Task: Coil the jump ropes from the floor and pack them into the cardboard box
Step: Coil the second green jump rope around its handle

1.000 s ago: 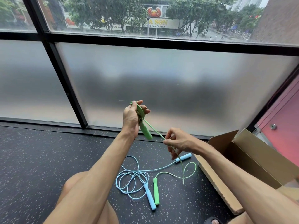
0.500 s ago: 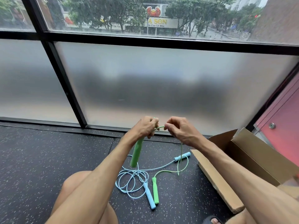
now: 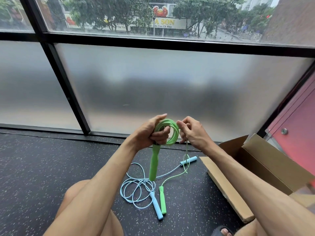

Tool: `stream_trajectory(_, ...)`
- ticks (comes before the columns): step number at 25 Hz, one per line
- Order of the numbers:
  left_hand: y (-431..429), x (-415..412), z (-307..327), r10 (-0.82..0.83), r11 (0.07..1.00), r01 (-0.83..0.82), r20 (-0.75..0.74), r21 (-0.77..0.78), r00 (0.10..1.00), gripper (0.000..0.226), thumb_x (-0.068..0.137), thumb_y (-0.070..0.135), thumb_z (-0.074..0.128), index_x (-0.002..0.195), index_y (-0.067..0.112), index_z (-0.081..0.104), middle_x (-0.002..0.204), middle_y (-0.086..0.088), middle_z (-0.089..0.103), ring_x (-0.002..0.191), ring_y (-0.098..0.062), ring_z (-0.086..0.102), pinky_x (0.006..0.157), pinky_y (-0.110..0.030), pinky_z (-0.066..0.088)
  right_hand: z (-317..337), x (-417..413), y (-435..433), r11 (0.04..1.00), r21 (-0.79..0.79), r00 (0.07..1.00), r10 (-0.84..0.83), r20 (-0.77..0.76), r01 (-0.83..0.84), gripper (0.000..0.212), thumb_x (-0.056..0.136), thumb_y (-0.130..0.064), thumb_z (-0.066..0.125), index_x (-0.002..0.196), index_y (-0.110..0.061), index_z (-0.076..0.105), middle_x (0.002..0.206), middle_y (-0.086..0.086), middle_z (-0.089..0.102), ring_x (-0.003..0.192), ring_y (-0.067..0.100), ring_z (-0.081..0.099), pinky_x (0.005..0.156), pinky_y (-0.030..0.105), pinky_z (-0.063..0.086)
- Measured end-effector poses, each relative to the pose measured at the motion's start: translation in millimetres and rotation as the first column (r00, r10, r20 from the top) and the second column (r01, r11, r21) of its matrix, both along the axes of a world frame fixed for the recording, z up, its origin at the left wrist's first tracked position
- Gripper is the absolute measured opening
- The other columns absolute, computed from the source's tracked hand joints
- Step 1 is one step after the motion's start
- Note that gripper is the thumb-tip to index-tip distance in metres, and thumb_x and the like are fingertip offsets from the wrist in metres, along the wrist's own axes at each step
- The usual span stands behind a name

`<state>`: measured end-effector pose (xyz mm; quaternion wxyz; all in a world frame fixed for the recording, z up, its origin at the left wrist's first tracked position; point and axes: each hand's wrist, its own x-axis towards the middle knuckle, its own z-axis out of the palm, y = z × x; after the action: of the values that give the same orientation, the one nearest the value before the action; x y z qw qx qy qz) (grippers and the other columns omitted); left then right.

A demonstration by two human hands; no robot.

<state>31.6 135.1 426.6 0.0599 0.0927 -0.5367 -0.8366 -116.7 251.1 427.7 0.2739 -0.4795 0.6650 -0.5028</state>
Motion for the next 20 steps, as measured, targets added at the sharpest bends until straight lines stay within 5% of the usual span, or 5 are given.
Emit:
stream_trajectory(5,-8,3,10,0.317,0.926,-0.26,-0.189,0.275,0.93,0.045,0.103,0.034,0.031,0.085,0.002,0.056,0.055,-0.001,0.033,0.046,-0.015,0.029,0.059,-0.03,0.035,-12,4,0,0.965,0.237,0.988,0.083,0.127,-0.111,0.015,0.105,-0.02,0.042,0.098,-0.007,0.039,0.067,0.018,0.057,0.056,0.03,0.055,0.064,0.061,0.056)
stream_trajectory(11,-24,3,3,0.723,0.68,-0.672,-0.118,0.295,0.68,0.034,0.105,0.029,0.035,0.102,0.003,0.057,0.074,-0.005,0.051,0.062,-0.018,0.051,0.071,-0.031,0.045,-14,15,5,0.876,0.423,0.967,0.156,0.203,-0.231,0.016,0.101,-0.014,0.053,0.107,-0.002,0.043,0.073,0.02,0.06,0.054,0.029,0.061,0.049,0.04,0.057)
stream_trajectory(15,-26,2,-5,0.837,0.532,-0.846,-0.123,-0.041,0.533,0.023,0.106,0.023,0.04,0.105,0.005,0.055,0.074,-0.004,0.057,0.062,-0.017,0.055,0.068,-0.028,0.046,-9,18,7,0.869,0.397,0.955,0.267,0.127,-0.296,0.015,0.097,-0.012,0.061,0.1,-0.001,0.051,0.072,0.017,0.06,0.053,0.023,0.055,0.044,0.031,0.049)
stream_trajectory(20,-22,-2,-13,0.782,0.428,-0.633,-0.088,-0.645,0.618,0.023,0.102,0.022,0.048,0.1,0.001,0.055,0.073,-0.01,0.064,0.057,-0.018,0.061,0.062,-0.028,0.051,-3,19,2,0.929,0.293,0.958,0.268,-0.103,-0.228,0.014,0.096,-0.02,0.062,0.091,-0.007,0.064,0.065,0.0,0.058,0.053,0.008,0.047,0.048,0.021,0.039)
